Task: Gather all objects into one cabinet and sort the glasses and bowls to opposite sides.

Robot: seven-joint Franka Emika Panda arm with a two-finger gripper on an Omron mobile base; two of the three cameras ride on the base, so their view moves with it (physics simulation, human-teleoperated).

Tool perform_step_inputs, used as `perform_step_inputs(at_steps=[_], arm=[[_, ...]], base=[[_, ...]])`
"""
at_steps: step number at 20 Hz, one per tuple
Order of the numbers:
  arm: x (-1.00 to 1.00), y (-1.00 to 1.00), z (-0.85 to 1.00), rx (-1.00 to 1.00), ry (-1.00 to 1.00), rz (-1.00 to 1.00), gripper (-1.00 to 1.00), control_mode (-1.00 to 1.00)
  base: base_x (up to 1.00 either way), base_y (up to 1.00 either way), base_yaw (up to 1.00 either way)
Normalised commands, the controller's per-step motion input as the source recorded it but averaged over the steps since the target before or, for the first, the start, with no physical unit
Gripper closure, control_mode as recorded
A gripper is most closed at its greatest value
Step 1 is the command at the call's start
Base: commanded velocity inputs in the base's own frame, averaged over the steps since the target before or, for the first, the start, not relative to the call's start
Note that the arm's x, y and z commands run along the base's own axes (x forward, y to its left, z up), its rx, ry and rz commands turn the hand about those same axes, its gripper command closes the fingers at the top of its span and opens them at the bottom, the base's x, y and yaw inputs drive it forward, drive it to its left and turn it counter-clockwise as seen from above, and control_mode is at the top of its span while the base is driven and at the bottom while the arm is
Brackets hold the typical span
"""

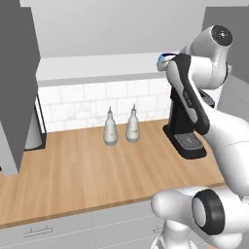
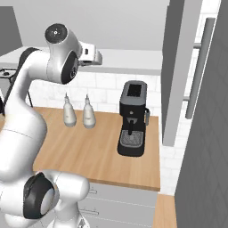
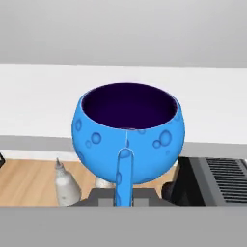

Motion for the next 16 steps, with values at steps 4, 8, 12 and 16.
perform_step_inputs(at_steps=[4, 8, 12, 16], arm=[[-0.99, 0.4, 0.0, -0.1, 0.1, 0.01, 1.0, -1.0], [-0.83, 0.25, 0.0, -0.06, 0.06, 0.0, 1.0, -1.0], [-0.64, 0.08, -0.05, -0.02, 0.03, 0.0, 1.0, -1.0], [-0.31, 0.0, -0.12, 0.02, 0.03, 0.0, 1.0, -1.0]], base=[[0.0, 0.0, 0.0], [0.0, 0.0, 0.0], [0.0, 0.0, 0.0], [0.0, 0.0, 0.0]])
